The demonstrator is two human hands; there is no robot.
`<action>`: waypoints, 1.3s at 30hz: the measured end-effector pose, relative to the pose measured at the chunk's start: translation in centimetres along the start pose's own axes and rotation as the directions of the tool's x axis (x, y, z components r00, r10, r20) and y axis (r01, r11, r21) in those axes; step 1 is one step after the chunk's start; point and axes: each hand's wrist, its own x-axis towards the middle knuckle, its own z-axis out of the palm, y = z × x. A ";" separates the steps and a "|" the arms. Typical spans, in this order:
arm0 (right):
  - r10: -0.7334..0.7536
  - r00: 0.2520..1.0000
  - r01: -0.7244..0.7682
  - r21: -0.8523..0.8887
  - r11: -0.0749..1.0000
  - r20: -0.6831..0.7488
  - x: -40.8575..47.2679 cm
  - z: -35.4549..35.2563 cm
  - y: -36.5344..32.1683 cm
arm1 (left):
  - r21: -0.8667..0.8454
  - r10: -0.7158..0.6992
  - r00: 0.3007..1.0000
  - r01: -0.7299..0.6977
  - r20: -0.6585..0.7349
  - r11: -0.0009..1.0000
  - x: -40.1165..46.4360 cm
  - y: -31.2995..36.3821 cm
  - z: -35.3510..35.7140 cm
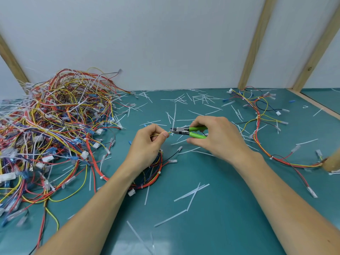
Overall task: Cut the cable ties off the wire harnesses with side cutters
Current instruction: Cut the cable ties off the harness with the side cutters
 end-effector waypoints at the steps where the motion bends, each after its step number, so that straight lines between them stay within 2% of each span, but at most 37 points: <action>1: 0.005 1.000 -0.005 0.002 1.000 -0.001 0.0 0.0 0.0 | 0.015 0.006 1.000 -0.006 0.002 1.000 0.0 0.0 0.0; 19: 0.045 0.990 -0.052 0.054 0.997 0.132 0.0 0.5 0.1 | 0.045 -0.006 0.999 0.008 -0.035 0.999 -0.2 -0.1 0.1; 31: 0.095 0.975 -0.098 0.005 0.995 0.202 -0.2 0.3 -0.3 | 0.007 -0.002 1.000 0.002 -0.024 1.000 -0.4 0.3 0.1; 36: 0.105 0.980 -0.105 -0.011 0.994 0.167 -0.2 0.6 -0.2 | 0.000 -0.005 1.000 0.005 -0.028 1.000 -0.3 0.1 0.1; 39: 0.170 0.985 -0.172 0.044 0.984 0.037 0.1 1.0 -0.1 | -0.012 -0.006 0.999 0.006 -0.045 1.000 -0.2 0.1 0.1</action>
